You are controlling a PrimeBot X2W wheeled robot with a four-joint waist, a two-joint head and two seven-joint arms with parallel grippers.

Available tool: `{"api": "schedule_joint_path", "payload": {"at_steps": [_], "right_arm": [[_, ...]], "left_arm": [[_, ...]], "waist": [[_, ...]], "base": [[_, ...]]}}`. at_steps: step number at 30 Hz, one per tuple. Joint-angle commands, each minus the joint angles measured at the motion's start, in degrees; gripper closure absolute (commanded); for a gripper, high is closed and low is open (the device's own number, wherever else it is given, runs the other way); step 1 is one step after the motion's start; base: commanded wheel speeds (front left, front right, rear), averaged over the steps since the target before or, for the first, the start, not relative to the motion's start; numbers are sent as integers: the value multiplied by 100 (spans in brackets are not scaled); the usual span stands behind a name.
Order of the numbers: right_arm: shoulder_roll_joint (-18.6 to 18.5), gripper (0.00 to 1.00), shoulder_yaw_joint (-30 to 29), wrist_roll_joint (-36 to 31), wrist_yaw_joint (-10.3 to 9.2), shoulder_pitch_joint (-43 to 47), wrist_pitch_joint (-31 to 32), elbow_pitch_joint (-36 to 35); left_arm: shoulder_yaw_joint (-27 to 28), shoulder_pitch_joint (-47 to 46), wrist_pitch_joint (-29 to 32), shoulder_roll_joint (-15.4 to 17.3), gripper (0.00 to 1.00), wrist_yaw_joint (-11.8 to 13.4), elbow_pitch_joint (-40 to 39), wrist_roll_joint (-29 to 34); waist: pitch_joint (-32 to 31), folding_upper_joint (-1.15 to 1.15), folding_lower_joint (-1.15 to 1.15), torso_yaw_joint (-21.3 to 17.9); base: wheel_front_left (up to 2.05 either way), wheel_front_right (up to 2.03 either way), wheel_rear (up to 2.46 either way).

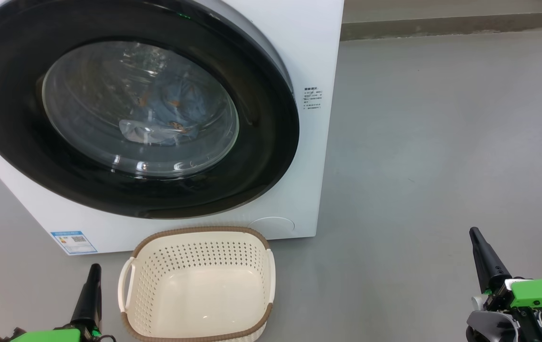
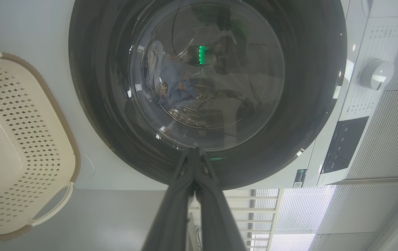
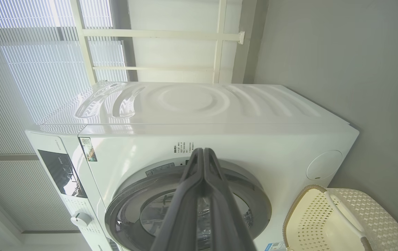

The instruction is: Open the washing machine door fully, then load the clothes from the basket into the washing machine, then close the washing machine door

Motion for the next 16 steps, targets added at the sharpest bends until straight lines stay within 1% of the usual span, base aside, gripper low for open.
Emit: {"api": "schedule_joint_path", "payload": {"at_steps": [1,16], "right_arm": [[-87,100,136,64,10,-247,-15,-180],[-94,100,146,72,10,-246,-23,-181]], "left_arm": [[186,-254,37,51,100,-5,-181,-41],[186,-254,36,51,100,-5,-181,-41]], "waist": [[0,0,0,0],[0,0,0,0]], "base": [[0,0,0],[0,0,0]]}}
